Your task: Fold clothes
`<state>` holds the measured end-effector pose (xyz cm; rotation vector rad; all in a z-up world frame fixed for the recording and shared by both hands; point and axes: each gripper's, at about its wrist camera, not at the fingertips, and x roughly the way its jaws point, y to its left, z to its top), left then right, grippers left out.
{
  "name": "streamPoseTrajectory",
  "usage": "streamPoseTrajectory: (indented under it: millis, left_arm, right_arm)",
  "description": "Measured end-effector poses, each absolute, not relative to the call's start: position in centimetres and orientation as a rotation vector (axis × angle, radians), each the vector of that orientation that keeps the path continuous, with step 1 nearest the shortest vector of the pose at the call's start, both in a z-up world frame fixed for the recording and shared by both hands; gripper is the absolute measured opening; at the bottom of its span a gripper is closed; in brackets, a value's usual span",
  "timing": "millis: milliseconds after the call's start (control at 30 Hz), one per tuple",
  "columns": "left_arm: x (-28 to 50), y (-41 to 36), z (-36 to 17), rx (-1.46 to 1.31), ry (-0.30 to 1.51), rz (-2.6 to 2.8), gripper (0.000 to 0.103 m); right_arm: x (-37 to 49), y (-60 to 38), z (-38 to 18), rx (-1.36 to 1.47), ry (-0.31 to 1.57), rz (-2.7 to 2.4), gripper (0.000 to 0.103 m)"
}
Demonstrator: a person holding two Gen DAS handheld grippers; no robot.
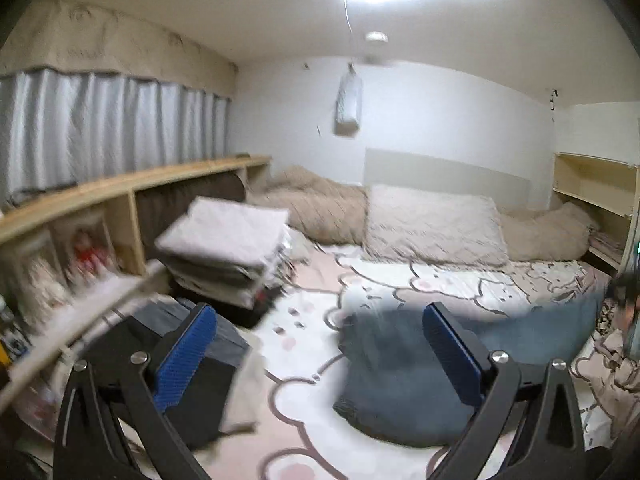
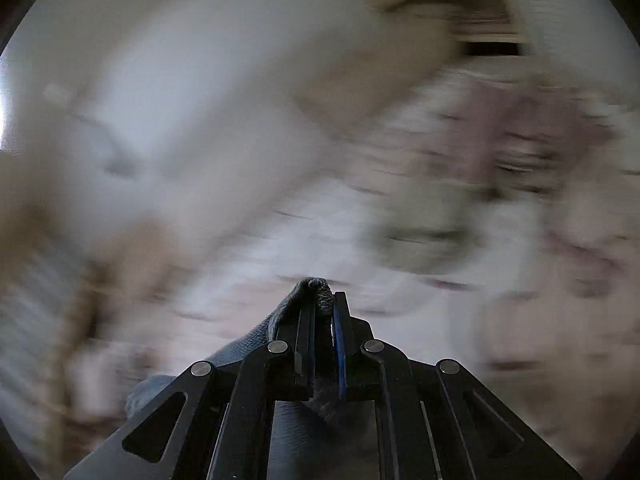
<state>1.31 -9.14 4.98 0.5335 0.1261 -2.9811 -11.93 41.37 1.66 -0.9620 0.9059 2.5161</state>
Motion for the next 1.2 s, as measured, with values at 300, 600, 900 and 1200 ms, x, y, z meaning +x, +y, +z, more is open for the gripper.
streamPoseTrajectory:
  millis: [300,600,900,1200]
  left_arm:
    - [-2.4,-7.0,1.7,0.652,0.180,-2.958,0.103]
    - [-2.9,-10.4,1.4,0.618,0.250,-2.912,0.103]
    - [-2.6,-13.1,3.5,0.501,0.259,-2.890,0.103]
    - [-1.0,-15.8,4.2,0.486,0.260,-2.914,0.103]
  right_arm:
    - [-11.8,41.4,-8.7,-1.308,0.308,2.332,0.015]
    - [-6.6,33.8,-4.0,-0.911,-0.386,2.283,0.079]
    - [-3.8,5.8,-6.1,-0.828,-0.943,2.922,0.079]
    - [-7.8,-8.4,-15.2,-0.990,-1.331,2.814,0.066]
